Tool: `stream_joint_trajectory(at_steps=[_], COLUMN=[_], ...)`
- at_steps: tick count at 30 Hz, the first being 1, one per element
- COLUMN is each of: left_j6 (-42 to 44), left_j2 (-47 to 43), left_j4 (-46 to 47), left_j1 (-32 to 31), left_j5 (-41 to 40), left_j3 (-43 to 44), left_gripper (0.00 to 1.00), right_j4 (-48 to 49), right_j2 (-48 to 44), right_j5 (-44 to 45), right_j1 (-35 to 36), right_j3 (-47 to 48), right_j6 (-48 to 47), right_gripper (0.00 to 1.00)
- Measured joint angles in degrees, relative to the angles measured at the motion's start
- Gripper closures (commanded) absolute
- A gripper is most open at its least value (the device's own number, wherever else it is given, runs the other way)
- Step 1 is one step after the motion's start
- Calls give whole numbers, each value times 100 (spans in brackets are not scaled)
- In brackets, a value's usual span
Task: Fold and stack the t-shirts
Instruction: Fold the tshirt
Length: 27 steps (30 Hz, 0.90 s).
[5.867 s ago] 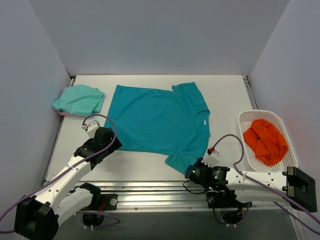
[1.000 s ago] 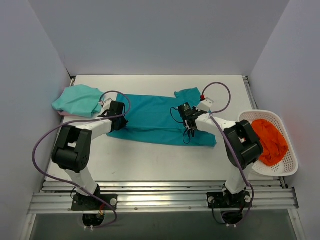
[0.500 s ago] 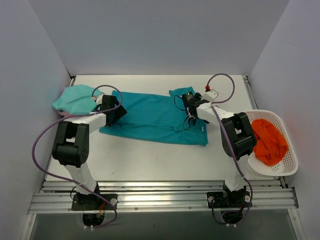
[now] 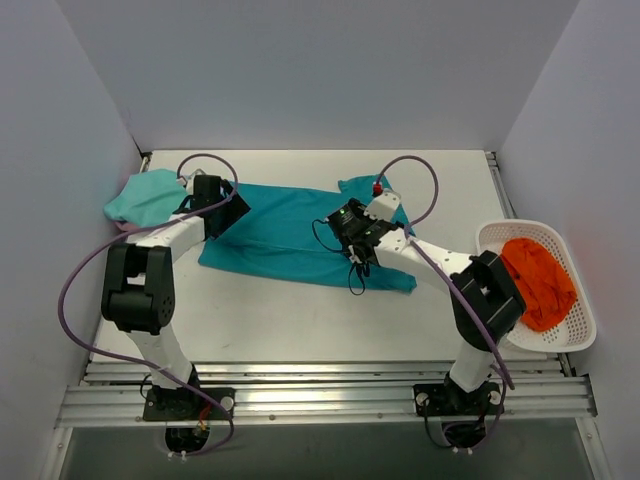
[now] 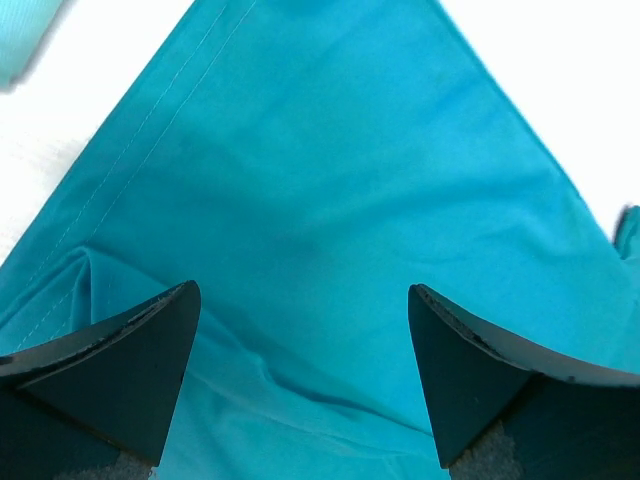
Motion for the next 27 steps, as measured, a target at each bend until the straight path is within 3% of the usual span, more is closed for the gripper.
stream_joint_trajectory(at_steps=[5,18,27], left_j6=[90,232,264], left_j2=[22,219,219], left_j4=[46,48,81], left_j1=[55,90,92], left_j5=[166,389,437], left_j3=[94,81,-20], left_gripper=[6,6,6], right_j4=[15,328,721], right_j2=[-175,278,503], right_j5=[-72,-149,-278], right_j1=[466,304,-192], right_j3=[0,-415,-675], right_j6=[168,442,404], right_gripper=[13,23,26])
